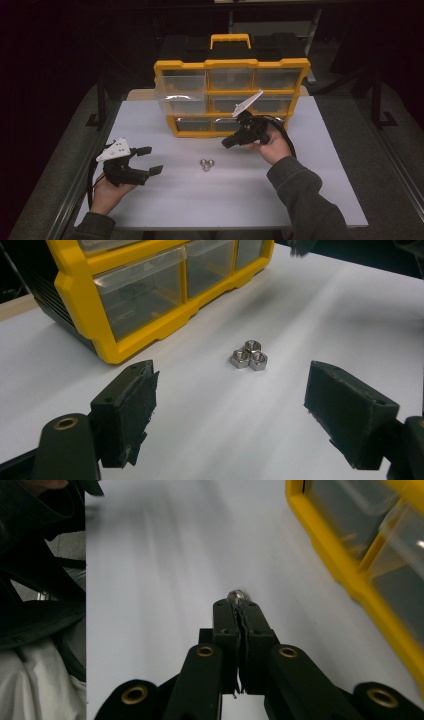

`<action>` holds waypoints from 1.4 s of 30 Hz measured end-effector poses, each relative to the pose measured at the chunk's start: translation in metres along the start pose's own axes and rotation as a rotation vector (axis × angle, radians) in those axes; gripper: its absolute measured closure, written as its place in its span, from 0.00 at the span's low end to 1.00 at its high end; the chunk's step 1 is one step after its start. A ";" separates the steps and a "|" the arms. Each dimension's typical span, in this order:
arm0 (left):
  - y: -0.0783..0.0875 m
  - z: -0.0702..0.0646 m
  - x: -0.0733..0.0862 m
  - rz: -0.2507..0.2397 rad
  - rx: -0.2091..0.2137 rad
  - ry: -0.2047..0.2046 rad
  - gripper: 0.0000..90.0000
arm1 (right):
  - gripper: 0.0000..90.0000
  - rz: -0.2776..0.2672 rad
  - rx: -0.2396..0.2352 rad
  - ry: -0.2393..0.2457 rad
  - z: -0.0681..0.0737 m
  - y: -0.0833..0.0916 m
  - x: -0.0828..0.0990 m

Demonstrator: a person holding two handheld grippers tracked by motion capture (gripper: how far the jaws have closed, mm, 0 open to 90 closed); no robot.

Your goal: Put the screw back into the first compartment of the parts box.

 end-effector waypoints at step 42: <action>0.001 0.000 -0.001 0.001 -0.004 0.001 0.19 | 0.96 -0.130 0.073 0.103 0.005 0.112 -0.108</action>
Point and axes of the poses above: each handheld gripper's, and its own axes: y roughly backward along the jaws, x roughly out of its underside, z roughly to its left, the point moved 1 cm from there along -y, roughly forward along the jaws, and after that the axes turned 2 degrees about y, right-handed, at the moved point
